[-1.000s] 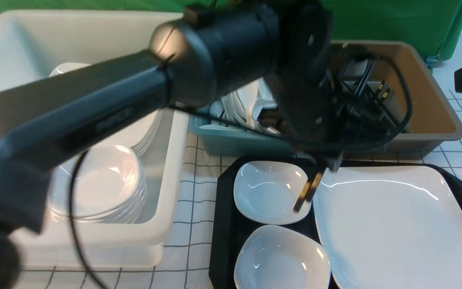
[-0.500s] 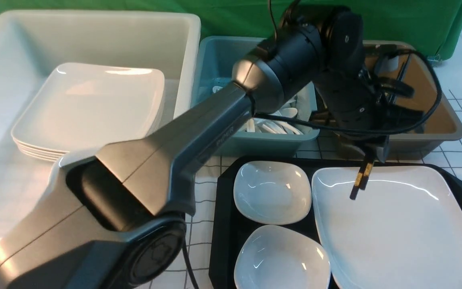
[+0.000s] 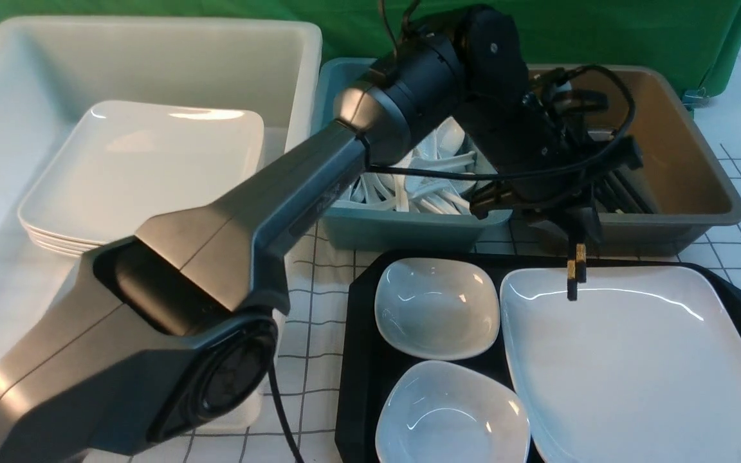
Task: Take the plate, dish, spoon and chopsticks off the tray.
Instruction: Use the left arm to put the chopsticks into the small storage box on the right
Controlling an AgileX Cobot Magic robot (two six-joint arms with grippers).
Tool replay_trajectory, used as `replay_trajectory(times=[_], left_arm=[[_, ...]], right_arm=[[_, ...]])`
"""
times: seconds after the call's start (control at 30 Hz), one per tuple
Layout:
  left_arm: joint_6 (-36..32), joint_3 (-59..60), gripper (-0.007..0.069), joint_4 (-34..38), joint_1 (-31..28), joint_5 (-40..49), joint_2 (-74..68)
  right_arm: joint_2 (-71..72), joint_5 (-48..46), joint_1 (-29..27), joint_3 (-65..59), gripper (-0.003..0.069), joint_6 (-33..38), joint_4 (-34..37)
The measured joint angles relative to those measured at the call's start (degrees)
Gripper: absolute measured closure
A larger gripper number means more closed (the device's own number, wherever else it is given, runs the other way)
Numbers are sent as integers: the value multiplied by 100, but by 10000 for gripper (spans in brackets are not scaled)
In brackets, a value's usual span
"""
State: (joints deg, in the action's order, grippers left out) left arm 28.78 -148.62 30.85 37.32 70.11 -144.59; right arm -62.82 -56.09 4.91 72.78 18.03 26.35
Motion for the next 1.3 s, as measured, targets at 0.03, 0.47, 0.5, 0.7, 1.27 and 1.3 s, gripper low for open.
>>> replay_trajectory(times=[0.03, 0.47, 0.5, 0.7, 1.27, 1.3], left_arm=[[0, 0, 543, 227, -51, -8, -18], [363, 0, 543, 1282, -100, -497, -71], [438, 0, 543, 1330, -100, -595, -71], [1286, -9, 543, 1580, -131, -577, -174], [1660, -9, 543, 2128, -286, -888, -477], [1660, -9, 543, 2141, -303, -977, -477]], right_arm=[[0, 13, 0, -5, 534, 0, 0], [0, 1227, 8, -5, 534, 966, -311], [0, 1264, 9, -5, 534, 1010, -290], [0, 1317, 20, -5, 534, 995, -238], [0, 1014, 20, -5, 533, 906, -223], [0, 1014, 20, -5, 531, 906, -223]])
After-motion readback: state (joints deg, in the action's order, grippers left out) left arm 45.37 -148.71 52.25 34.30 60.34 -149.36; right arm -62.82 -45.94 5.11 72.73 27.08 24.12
